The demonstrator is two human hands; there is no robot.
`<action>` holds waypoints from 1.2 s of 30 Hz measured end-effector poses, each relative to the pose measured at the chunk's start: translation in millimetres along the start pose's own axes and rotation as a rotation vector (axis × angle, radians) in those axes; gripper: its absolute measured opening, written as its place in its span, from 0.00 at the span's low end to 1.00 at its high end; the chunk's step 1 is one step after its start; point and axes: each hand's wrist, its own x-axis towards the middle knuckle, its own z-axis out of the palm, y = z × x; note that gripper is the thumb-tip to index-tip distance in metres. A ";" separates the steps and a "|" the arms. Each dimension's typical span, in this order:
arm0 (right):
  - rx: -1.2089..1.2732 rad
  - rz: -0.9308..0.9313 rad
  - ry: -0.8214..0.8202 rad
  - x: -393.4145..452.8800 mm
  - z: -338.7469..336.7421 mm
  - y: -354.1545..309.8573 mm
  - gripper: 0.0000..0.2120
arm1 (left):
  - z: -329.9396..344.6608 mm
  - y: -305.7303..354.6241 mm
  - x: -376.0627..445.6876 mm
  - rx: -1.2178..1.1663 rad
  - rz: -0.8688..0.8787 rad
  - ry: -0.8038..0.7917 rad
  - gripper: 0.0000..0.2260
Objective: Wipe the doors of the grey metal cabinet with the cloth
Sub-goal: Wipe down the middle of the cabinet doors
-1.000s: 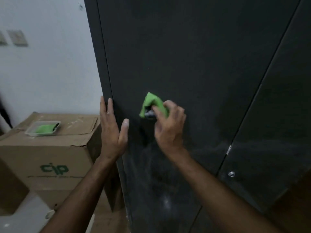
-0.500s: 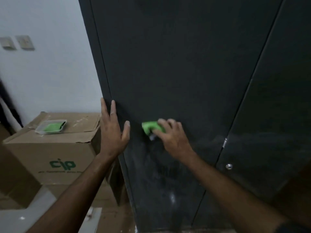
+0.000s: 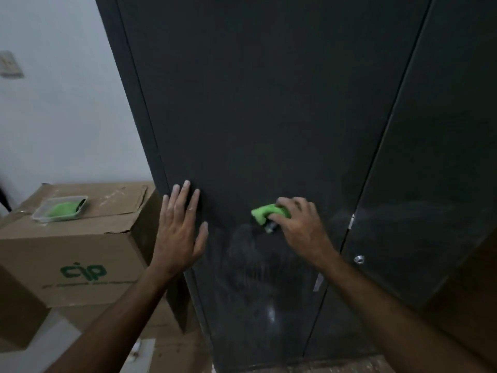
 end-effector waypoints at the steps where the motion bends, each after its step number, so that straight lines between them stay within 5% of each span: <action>1: 0.004 0.063 0.027 -3.3 -6.6 12.7 0.11 | 3.0 -0.5 -2.7 -0.004 0.001 0.001 0.32; 6: 0.056 0.571 0.444 41.4 -40.9 41.5 0.16 | 19.8 4.9 -8.6 -0.018 -0.017 0.061 0.32; 8: 0.064 0.448 0.461 47.5 -28.6 18.8 0.19 | 27.9 8.4 -7.2 -0.027 -0.037 0.102 0.32; 12: -0.008 0.019 0.189 -21.6 20.4 14.9 0.14 | 40.9 8.0 -7.2 -0.041 -0.037 0.189 0.33; 14: -0.012 0.060 0.218 -42.5 17.0 45.8 0.14 | 46.5 6.1 -7.6 -0.037 -0.020 0.229 0.33; 19: 0.059 0.453 0.594 -17.7 0.5 84.0 0.20 | 65.8 -1.4 -7.3 0.000 0.025 0.339 0.35; 25: -0.160 -0.141 0.315 -89.7 44.7 93.3 0.20 | 83.1 -1.1 -12.4 0.038 0.055 0.415 0.36; 28: -0.143 0.072 0.487 -86.9 25.7 129.1 0.18 | 90.7 2.7 -18.8 0.052 0.056 0.450 0.36; 31: 0.007 0.342 0.660 -66.2 36.5 95.6 0.21 | 108.0 11.4 -35.3 0.039 0.050 0.458 0.36; 36: -0.101 -0.091 0.379 -137.0 85.2 77.7 0.20 | 127.9 3.9 -62.7 0.091 0.109 0.435 0.37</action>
